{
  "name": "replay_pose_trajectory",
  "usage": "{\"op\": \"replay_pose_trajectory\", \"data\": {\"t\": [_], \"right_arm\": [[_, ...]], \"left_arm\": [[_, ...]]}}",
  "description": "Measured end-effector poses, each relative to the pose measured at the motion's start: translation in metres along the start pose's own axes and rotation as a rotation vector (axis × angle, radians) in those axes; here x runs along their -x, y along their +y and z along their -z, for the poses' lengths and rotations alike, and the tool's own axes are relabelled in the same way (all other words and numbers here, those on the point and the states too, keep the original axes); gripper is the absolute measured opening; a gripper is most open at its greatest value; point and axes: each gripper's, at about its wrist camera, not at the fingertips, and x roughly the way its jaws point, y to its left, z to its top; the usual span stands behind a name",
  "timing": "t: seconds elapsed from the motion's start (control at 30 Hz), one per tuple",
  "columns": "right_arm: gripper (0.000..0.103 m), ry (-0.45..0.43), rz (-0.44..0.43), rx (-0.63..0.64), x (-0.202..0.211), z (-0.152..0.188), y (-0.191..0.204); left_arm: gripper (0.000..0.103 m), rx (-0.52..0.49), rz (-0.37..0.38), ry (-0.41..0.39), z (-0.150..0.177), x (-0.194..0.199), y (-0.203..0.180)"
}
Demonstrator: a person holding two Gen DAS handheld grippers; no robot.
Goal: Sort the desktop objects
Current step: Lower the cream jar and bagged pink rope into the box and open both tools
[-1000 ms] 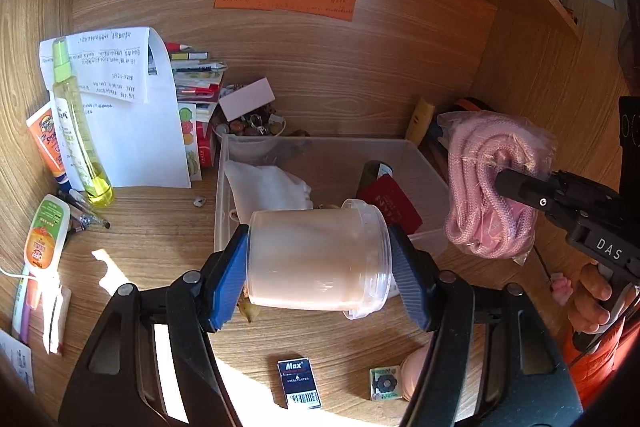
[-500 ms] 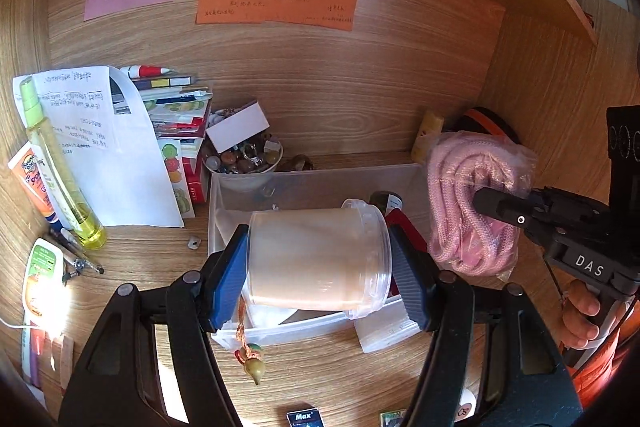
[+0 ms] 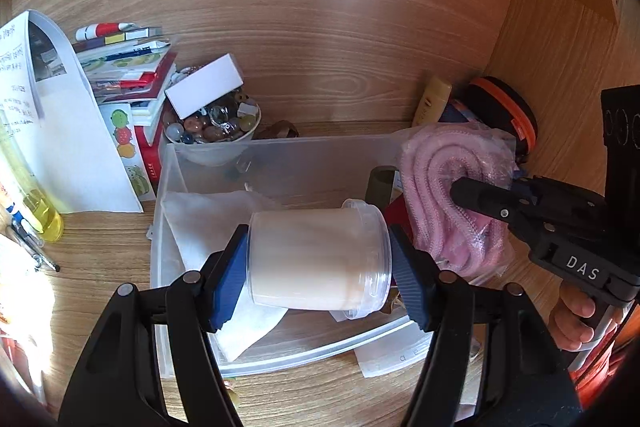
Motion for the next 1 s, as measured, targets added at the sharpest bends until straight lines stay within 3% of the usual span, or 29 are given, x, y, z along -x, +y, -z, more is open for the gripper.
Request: {"op": "replay_pose_trajectory", "data": {"t": [0.73, 0.77, 0.93, 1.0], "right_arm": [[0.019, 0.099, 0.032, 0.060, -0.027, 0.013, 0.006], [0.020, 0.104, 0.021, 0.053, -0.028, 0.013, 0.005], [0.045, 0.094, 0.013, 0.039, -0.025, 0.011, 0.003], [0.047, 0.085, 0.013, 0.036, -0.021, 0.009, 0.004]], "left_arm": [[0.066, -0.102, -0.075, 0.018, 0.011, -0.012, -0.018], [0.066, -0.104, -0.078, 0.019, 0.011, -0.011, -0.019], [0.066, -0.112, -0.078, -0.010, 0.010, 0.001, -0.022], [0.067, -0.111, -0.071, -0.020, 0.010, 0.007, -0.021]]}}
